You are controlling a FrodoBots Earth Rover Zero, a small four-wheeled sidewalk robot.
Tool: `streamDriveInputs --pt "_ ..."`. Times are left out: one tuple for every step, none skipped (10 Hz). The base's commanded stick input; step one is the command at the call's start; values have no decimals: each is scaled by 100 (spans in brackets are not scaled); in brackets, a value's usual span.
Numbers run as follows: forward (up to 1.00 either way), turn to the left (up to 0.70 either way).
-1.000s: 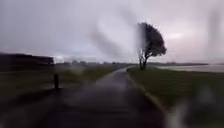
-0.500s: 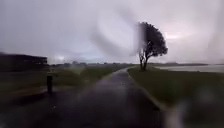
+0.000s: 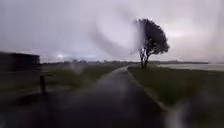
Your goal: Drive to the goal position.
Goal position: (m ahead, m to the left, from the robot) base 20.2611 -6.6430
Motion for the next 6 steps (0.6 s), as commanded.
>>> streamDriveInputs --pt "70 0" --pt "70 0" --pt "70 0" --pt "70 0" --pt "70 0" --pt "70 0"
